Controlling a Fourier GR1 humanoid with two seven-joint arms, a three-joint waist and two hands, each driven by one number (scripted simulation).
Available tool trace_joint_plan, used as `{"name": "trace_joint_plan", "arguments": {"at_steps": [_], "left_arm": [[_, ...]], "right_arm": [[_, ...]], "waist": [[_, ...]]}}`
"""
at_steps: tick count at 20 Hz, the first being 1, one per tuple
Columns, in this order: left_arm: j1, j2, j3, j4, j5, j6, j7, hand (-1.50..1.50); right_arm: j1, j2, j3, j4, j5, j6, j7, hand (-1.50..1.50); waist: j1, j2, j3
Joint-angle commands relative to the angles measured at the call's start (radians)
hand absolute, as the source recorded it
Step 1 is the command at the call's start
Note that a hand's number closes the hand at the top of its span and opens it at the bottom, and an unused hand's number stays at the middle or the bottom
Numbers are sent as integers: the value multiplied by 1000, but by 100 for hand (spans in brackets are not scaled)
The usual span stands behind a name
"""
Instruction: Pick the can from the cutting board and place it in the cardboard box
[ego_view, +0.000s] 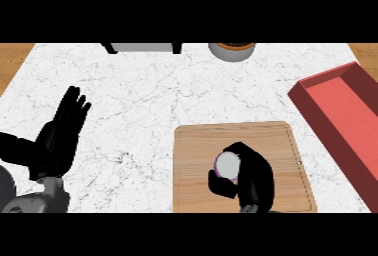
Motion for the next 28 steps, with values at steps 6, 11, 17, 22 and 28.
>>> {"name": "trace_joint_plan", "arguments": {"at_steps": [6,11,17,22,28], "left_arm": [[-11,18,15,-15,20,-32,24,0],[-7,-31,-19,21,-20,4,-13,0],[-37,-1,35,39,-4,0,6,0],[-48,-8,32,32,-8,-2,8,0],[9,-17,8,6,-6,-21,1,0]], "right_arm": [[-38,-123,242,-18,52,205,-193,150],[-88,-174,452,-59,143,294,-318,150],[-115,-233,494,-344,215,465,-291,150],[-88,-212,503,-579,256,587,-209,150],[-145,-120,306,-691,308,555,-99,150]], "waist": [[31,-3,0],[10,-2,0],[-6,-1,0],[-9,-2,0],[-8,-3,0]]}}
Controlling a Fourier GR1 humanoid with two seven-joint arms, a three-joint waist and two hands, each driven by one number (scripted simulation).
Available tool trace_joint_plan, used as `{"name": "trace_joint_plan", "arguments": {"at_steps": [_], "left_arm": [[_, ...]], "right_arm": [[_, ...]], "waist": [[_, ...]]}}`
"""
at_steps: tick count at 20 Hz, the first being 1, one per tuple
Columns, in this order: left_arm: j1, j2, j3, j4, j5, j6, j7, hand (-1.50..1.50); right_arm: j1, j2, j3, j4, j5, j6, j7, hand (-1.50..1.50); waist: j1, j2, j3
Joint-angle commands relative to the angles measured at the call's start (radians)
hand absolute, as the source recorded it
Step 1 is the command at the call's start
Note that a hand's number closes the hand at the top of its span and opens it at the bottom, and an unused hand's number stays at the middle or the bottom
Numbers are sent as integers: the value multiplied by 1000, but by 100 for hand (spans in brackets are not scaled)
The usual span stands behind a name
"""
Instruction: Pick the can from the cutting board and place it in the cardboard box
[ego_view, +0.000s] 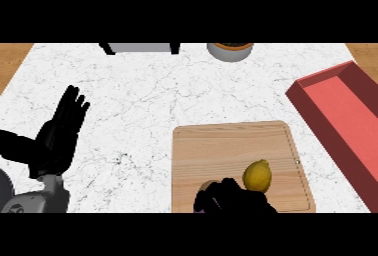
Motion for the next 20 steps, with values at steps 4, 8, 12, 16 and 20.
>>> {"name": "trace_joint_plan", "arguments": {"at_steps": [4,8,12,16,20], "left_arm": [[49,-28,-18,-10,-9,-5,-42,0],[49,-7,9,6,12,-35,-51,0],[12,-6,2,-11,-4,-19,-4,0],[1,-21,-15,-47,-19,9,40,0],[52,3,13,-62,7,-39,10,0]], "right_arm": [[-72,69,-228,-181,40,107,111,150],[-44,36,-411,-283,-49,163,75,150],[-48,46,-591,-235,-139,213,-11,150],[-89,11,-852,-108,-254,205,-150,150],[-78,-78,-995,7,-244,109,-289,150]], "waist": [[7,3,0],[7,6,0],[8,5,1],[11,6,1],[14,5,1]]}}
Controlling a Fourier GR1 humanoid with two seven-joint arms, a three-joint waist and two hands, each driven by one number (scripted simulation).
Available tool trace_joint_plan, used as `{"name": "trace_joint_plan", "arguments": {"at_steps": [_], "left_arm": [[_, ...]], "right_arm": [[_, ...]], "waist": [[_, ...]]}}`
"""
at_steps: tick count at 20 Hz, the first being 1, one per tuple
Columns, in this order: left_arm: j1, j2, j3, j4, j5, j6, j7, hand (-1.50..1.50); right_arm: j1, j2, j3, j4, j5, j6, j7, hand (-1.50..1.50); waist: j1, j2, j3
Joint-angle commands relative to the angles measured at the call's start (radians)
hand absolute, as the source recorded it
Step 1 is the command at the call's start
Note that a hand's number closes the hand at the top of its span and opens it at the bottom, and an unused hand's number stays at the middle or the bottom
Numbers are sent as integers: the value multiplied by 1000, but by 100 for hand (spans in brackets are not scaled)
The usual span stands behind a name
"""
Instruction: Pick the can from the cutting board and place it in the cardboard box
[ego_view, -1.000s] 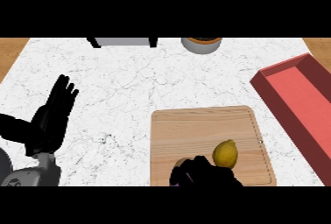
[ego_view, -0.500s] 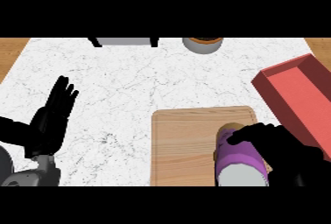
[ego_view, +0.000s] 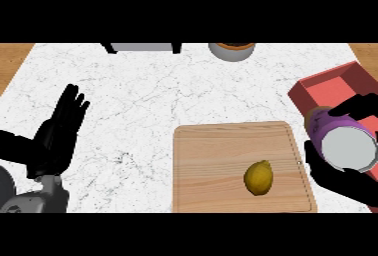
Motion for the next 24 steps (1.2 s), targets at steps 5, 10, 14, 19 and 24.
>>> {"name": "trace_joint_plan", "arguments": {"at_steps": [5,10,14,19,24], "left_arm": [[5,-10,-6,-25,-1,-5,28,0],[-44,-8,14,46,-11,-4,2,0],[-22,-6,17,56,3,-30,-28,0],[-10,-14,13,70,9,-45,-50,0],[29,-20,1,18,-15,-36,-59,0]], "right_arm": [[-44,-149,-230,319,-40,-130,-252,150],[-16,-212,-291,516,-50,-223,-429,150],[-20,-319,-281,671,-3,-168,-497,150],[-58,-364,-231,897,44,-23,-455,-150],[-121,-312,-327,1112,-36,-252,-631,-150]], "waist": [[6,0,0],[3,1,0],[8,4,-1],[21,9,-1],[16,3,0]]}}
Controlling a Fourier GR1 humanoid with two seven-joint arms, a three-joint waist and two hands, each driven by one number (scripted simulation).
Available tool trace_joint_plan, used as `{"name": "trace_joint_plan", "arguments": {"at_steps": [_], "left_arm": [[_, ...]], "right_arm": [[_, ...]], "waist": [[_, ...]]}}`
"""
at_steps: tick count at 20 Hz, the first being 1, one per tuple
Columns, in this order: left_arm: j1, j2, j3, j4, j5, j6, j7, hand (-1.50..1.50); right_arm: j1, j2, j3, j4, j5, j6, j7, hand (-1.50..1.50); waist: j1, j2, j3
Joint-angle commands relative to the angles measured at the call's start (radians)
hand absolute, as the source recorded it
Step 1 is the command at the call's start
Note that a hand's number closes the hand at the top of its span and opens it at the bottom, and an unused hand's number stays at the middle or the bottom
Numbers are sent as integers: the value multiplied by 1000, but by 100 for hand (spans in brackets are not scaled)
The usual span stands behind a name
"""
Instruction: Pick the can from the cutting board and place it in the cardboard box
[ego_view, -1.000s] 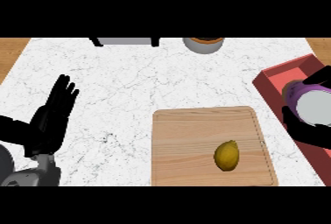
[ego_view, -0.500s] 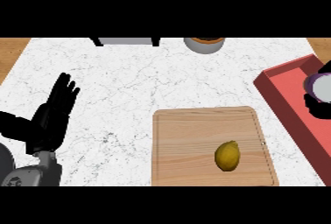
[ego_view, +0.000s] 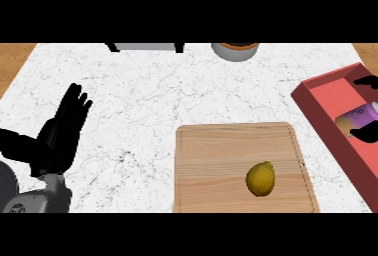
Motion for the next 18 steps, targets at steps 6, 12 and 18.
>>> {"name": "trace_joint_plan", "arguments": {"at_steps": [6,12,18], "left_arm": [[1,4,1,-57,-9,24,56,0],[5,-31,-22,-25,-23,31,23,0],[11,25,38,-19,25,-19,26,0]], "right_arm": [[-63,91,-152,-2,-177,-322,-233,-150],[-138,107,-298,9,-440,-194,-212,-150],[-175,98,-508,48,-745,-86,-171,-150]], "waist": [[-7,-9,3],[-17,-9,0],[-22,-9,0]]}}
